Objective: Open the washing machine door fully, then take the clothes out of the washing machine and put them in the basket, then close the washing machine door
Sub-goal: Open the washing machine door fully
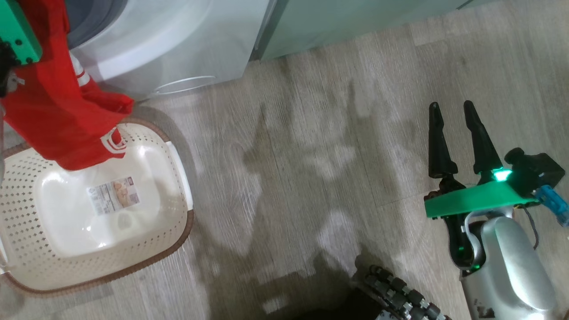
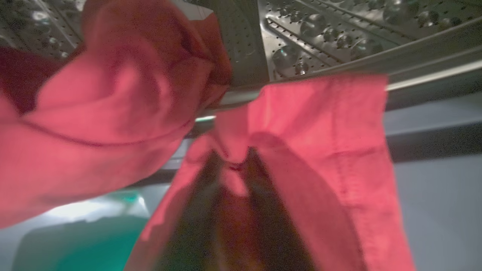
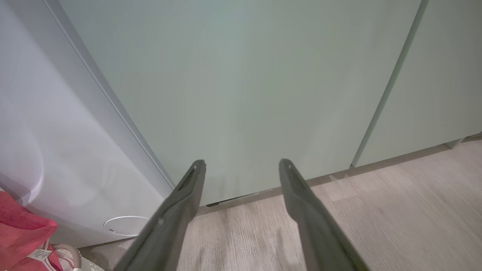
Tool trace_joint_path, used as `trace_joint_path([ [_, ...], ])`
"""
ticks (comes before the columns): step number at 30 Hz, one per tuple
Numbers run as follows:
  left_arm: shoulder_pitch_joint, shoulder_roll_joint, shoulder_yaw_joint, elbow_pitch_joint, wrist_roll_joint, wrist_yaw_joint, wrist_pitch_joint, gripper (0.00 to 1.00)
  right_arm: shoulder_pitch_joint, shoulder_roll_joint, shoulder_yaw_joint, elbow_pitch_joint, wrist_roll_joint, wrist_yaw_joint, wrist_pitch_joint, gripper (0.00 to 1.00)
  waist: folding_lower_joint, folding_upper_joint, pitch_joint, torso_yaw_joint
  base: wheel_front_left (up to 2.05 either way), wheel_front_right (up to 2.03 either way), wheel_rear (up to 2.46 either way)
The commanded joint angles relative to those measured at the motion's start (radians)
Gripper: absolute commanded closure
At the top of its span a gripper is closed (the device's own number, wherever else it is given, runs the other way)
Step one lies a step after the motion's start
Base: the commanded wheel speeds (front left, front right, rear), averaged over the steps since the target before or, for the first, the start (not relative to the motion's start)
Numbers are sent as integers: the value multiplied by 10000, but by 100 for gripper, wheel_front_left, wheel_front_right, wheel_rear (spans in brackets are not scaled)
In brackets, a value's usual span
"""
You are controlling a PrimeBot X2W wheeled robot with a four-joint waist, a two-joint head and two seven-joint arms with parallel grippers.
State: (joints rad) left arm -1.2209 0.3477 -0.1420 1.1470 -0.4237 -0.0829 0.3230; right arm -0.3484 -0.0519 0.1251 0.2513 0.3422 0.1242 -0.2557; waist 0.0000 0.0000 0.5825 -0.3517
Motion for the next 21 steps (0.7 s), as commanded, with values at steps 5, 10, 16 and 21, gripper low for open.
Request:
trace_joint_path([
  [5, 77, 128, -87, 214, 77, -93, -597, 100, 45, 16, 61, -215, -198, 65, -61, 0, 0, 0, -365, 198, 0, 0, 0],
  [10, 553, -182, -255, 389, 68, -227, -1461, 100, 191, 16, -44, -158, -359, 65, -61, 0, 0, 0, -933, 507, 0, 0, 0],
  [16, 1285, -605, -528, 538, 88, -348, -2236, 100, 491, 16, -189, -65, -550, 65, -61, 0, 0, 0, -1690, 1003, 0, 0, 0],
  [21, 2221, -1023, -886, 585, 114, -431, -2927, 100, 805, 16, -238, 13, -698, 65, -61, 0, 0, 0, -2407, 1496, 0, 0, 0],
])
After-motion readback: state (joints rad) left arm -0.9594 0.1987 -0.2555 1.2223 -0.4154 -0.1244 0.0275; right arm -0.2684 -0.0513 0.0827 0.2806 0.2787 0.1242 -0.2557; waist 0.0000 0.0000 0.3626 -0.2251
